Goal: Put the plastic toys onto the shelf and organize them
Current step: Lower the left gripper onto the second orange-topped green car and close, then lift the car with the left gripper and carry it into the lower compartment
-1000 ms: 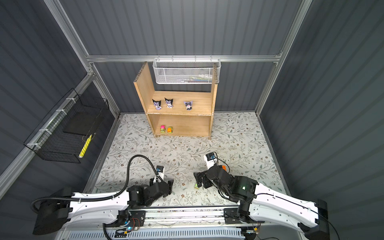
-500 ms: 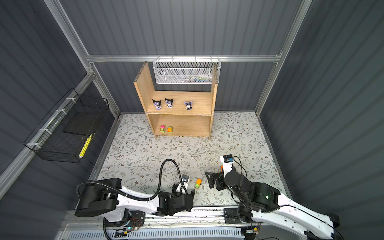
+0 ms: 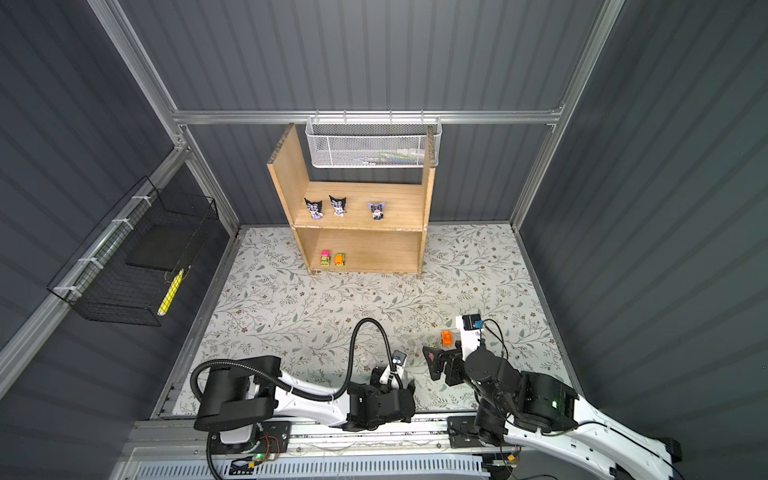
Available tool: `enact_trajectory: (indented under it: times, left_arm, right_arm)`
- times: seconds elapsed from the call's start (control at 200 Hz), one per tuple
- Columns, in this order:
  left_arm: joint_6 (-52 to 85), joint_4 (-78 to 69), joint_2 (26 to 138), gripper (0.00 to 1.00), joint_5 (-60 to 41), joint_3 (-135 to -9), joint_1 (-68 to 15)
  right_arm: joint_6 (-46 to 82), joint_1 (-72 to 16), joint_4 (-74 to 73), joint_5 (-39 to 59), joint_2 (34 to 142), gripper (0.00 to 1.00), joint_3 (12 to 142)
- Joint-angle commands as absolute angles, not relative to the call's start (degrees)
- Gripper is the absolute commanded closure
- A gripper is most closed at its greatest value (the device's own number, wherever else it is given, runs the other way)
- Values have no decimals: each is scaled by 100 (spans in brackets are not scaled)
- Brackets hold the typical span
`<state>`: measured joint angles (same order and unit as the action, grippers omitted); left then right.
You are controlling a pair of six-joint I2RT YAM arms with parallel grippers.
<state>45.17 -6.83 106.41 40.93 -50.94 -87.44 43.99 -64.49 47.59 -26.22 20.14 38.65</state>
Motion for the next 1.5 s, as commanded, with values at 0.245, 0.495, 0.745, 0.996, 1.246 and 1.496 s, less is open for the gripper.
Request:
enact_trajectory:
  times: [0.245, 0.495, 0.745, 0.996, 1.246, 1.496]
  left_arm:
    - [4020, -1072, 10933, 37, 3991, -4928, -8271]
    - [3897, -963, 10821, 63, 3981, -4962, -8210]
    - [3773, -555, 10206, 71, 4085, -4780, -7879]
    - [3165, -165, 9176, 71, 4070, -4532, -6731]
    - [2149, -445, 8834, 70, 3379, -4850, -5202]
    - [1777, -753, 9620, 70, 2689, -5751, -4202]
  right_arm:
    - [4486, -6462, 5097, -2817, 1731, 1, 3788]
    - [4473, -6468, 5089, -2897, 1853, 1, 3798]
    - [4387, -6466, 5012, -2920, 2067, 1, 3863]
    - [4220, -6469, 4736, -2882, 2453, 1, 3931]
    - [4122, -6457, 4465, -2768, 2790, 1, 4055]
    - [3876, -6435, 4222, -2897, 3002, 1, 4292]
